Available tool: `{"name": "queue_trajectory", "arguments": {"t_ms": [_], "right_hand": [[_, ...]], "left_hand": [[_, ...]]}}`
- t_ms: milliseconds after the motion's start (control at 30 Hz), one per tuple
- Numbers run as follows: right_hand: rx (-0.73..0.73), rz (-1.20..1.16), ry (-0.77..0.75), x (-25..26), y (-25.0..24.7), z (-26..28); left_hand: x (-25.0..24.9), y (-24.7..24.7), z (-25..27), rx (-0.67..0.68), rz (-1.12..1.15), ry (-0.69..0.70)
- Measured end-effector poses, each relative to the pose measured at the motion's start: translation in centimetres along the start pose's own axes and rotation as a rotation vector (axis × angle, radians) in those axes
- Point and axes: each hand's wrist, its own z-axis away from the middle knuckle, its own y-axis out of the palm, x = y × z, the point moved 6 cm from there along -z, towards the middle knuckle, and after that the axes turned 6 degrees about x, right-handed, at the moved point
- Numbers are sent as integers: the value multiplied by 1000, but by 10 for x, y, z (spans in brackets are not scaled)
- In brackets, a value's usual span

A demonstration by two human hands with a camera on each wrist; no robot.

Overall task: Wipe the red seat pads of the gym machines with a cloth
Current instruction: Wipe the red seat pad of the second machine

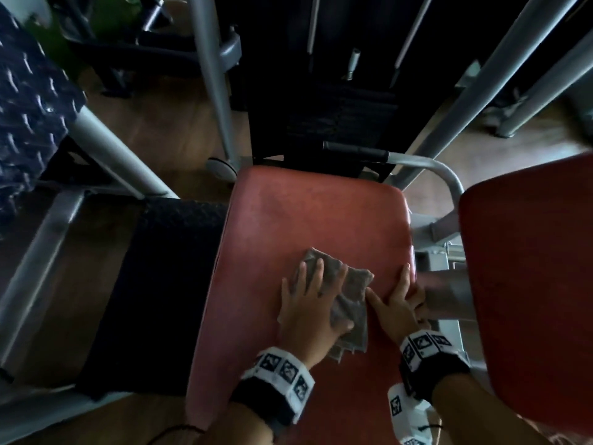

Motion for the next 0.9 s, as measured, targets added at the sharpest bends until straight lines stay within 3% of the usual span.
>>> {"name": "queue_trajectory", "arguments": {"t_ms": [100, 200, 267, 333, 400, 467, 533, 600, 667, 800, 900], "right_hand": [[23, -63, 37, 0, -3, 2], [0, -152, 59, -1, -14, 4], [-60, -176, 55, 1, -24, 3], [-104, -93, 64, 8, -28, 5], [-141, 28, 89, 16, -28, 14], [-179, 164, -26, 30, -24, 28], [-191, 277, -334, 53, -12, 48], [-105, 450, -653, 76, 15, 70], [24, 656, -871, 86, 52, 82], [-4, 738, -916, 91, 64, 65], [-15, 690, -747, 91, 38, 27]], "left_hand": [[38, -31, 15, -151, 67, 39], [102, -50, 28, -210, 71, -106], [134, -46, 33, -129, 179, -214], [143, -32, 36, -17, 312, -239], [139, -22, 37, 27, 288, -240], [137, -18, 37, 45, 225, -262], [137, -18, 36, 65, 192, -281], [137, -17, 37, 82, 188, -279], [138, -17, 36, 100, 189, -275], [140, -16, 34, 119, 163, -306], [140, -15, 34, 121, 129, -336]]}}
